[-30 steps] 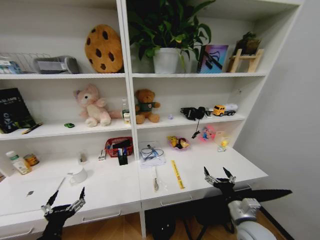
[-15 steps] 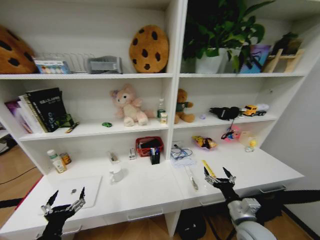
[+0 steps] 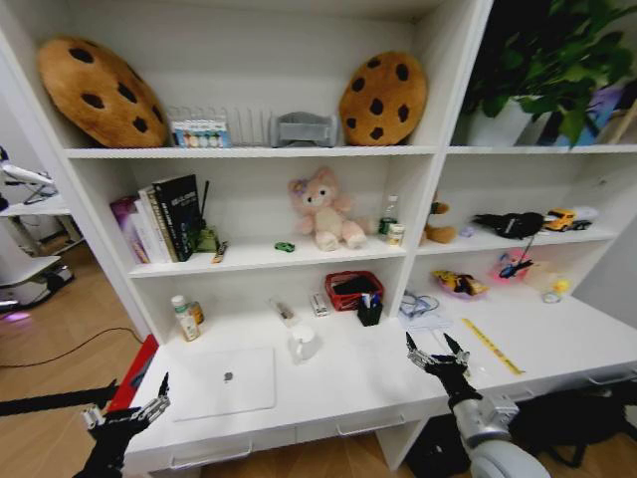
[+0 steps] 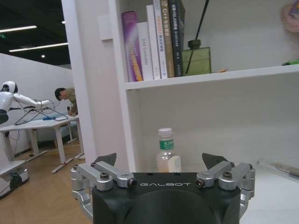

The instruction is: Organize the objects on the table.

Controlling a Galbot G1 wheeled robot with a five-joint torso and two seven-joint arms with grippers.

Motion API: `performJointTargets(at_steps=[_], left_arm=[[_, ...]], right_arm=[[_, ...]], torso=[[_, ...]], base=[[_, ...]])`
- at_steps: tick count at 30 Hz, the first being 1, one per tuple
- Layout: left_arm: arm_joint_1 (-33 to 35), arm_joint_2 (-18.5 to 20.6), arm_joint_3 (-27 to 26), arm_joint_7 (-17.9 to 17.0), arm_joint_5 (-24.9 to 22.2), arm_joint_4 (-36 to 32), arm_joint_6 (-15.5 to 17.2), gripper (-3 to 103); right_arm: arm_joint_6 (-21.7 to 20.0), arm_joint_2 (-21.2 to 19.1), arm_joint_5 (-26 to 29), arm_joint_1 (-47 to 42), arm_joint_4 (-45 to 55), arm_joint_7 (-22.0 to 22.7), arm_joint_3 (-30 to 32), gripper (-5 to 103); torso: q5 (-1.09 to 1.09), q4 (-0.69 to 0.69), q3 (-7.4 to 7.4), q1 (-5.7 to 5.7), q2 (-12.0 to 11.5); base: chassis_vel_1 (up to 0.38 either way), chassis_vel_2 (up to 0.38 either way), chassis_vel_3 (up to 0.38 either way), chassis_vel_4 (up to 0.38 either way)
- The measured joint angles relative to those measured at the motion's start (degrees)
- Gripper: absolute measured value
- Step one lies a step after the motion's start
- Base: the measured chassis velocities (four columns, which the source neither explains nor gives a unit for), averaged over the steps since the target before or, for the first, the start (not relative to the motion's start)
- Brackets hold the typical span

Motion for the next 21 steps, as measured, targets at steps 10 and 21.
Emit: performJointTargets(at_steps=[10,21], left_arm=[[0.0,0.0,0.0,0.0,0.0,0.0,0.0,100],[0.0,0.0,0.0,0.0,0.0,0.0,0.0,100]], right_arm=[[0.0,0.0,0.0,0.0,0.0,0.0,0.0,100],[0.0,0.0,0.0,0.0,0.0,0.0,0.0,100]], torso=[[0.1,0.02,0.03,0.03,0.0],[0.05,0.02,-0.21,-0.19,-0.5]], base=[[0.043,0.027,0.012,-0.047],[-0.046,-0.033,0.013,0.021]])
